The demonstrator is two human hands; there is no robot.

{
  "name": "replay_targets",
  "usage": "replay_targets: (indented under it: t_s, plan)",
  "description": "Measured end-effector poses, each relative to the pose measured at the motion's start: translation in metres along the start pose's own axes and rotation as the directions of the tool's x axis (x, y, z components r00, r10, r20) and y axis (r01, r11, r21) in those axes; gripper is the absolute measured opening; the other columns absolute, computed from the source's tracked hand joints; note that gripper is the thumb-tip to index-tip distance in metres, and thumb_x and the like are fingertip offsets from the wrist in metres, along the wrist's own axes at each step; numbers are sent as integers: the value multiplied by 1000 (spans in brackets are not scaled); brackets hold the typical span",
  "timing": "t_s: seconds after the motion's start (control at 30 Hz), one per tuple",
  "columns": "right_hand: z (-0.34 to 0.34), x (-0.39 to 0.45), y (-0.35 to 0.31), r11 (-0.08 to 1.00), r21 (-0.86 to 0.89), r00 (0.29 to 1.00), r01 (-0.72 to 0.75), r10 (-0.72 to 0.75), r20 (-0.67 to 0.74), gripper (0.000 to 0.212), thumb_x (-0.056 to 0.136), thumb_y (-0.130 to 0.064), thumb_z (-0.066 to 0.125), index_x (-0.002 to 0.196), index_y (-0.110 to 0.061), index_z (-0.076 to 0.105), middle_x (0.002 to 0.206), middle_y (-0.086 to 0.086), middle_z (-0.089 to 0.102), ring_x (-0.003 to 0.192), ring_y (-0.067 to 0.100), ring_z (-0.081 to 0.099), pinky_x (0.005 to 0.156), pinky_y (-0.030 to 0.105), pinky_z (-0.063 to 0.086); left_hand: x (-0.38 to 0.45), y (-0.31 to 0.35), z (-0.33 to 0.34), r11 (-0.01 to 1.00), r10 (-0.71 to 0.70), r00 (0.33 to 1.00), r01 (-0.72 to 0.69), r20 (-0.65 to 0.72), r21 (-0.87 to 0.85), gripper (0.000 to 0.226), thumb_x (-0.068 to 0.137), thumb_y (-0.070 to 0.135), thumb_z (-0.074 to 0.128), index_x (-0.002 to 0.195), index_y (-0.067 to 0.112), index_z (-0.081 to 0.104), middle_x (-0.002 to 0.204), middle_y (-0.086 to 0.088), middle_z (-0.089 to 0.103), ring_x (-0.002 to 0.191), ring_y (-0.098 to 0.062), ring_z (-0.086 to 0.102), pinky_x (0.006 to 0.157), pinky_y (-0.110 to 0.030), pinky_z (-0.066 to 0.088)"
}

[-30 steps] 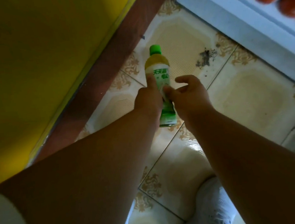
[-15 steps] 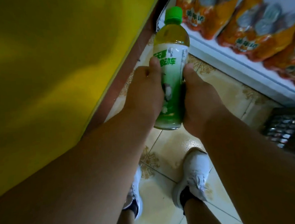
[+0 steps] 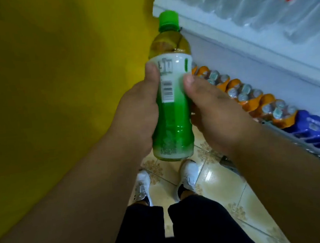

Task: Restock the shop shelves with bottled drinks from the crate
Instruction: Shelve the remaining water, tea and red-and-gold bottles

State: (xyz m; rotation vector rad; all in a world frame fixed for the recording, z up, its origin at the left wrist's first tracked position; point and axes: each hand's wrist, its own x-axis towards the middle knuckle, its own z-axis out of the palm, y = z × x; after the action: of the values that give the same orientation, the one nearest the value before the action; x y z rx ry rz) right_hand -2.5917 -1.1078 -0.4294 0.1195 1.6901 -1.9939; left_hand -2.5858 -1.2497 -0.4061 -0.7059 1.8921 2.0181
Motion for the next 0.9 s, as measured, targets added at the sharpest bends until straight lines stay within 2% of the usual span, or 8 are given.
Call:
replay_targets:
  t_s: [0.1,0.2,0.27,0.37,0.47,0.6,0.73,0.9]
  plan:
    - [2,-39,-44,999,11,999,36,-36,-30,49,94,-49,44,132,-22,60,125,3,69,119,23,64,101,52,50,-33,39,14,998,13,999,-16,-40,-67,52,98,63,44,74,35,81,81,1,79,74,-16,77,61,-32,60]
    - [2,-72,-89,992,18,988,121,-119,-102,40,89,-43,55,123,-22,62,114,1,72,104,17,69,83,38,54,-63,75,30,996,39,999,-41,-27,-83,57,101,58,45,66,31,80,71,-1,77,61,-16,75,48,-30,57]
    - [3,-94,-115,977,47,967,207,-198,-160,35,85,-39,62,117,-22,61,104,1,73,92,16,71,75,35,54,-82,99,43,990,62,996,-53,67,-127,59,98,66,41,84,25,82,86,-7,79,77,-24,77,67,-43,63]
    - [9,-122,-145,939,128,934,320,-290,-208,43,82,-29,69,121,-18,55,100,5,74,88,19,74,73,34,58,-107,127,55,971,121,956,-59,266,-230,71,90,73,42,116,16,74,112,-17,75,104,-36,73,95,-58,55]
    - [20,-149,-164,916,154,908,371,-323,-267,51,77,-27,74,123,-15,55,108,10,73,92,23,74,78,40,60,-126,144,58,963,173,912,-78,371,-257,75,81,73,51,121,13,71,114,-18,74,104,-36,73,92,-58,56]
    - [41,-184,-161,915,46,883,401,-373,-284,50,80,-23,77,125,-13,57,112,14,73,101,31,73,87,49,59,-163,146,60,971,194,848,-95,493,-219,64,87,67,54,112,11,74,106,-16,77,97,-31,76,76,-44,62]
    - [59,-214,-145,882,256,904,396,-325,-280,53,93,-48,59,135,-16,57,124,14,70,116,32,67,99,53,53,-188,132,51,973,204,836,-117,510,-198,66,88,67,51,126,15,65,112,-14,75,103,-31,74,91,-53,58]
    - [66,-248,-137,893,237,884,382,-278,-377,50,97,-45,45,131,-12,59,126,20,67,120,38,63,104,60,46,-214,123,48,962,261,871,-199,417,-186,56,90,70,47,90,24,80,95,-8,79,88,-27,77,74,-46,63]
